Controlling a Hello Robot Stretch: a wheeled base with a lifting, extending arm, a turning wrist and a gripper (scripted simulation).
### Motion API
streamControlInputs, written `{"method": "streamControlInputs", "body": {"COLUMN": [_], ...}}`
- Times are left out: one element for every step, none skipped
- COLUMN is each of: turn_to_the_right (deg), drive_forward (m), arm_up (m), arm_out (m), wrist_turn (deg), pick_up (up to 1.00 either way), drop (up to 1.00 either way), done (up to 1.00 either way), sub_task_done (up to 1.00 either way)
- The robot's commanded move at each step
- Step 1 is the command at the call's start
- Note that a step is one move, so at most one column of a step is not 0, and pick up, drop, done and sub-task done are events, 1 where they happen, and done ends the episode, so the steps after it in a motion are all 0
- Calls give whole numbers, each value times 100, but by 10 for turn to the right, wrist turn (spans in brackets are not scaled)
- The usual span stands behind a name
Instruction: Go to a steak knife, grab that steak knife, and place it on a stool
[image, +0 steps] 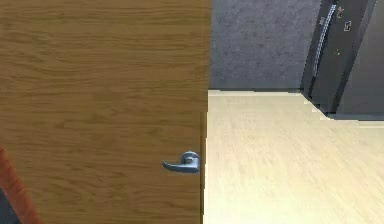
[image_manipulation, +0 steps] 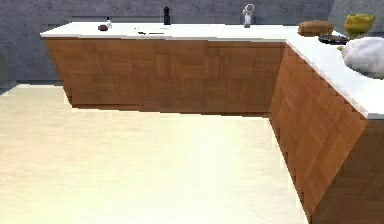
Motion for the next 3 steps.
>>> {"method": "streamControlInputs", "body": {"turn_to_the_right": [0,-450,-450], "drive_forward": [10,0,0], "arm_up": [0,0,0], "arm_out": [0,0,0], "wrist_turn": [0,0,0], "pick_up": [0,0,0], "drop": [0,0,0], "done": [0,0,0], "sub_task_done": [0,0,0]}}
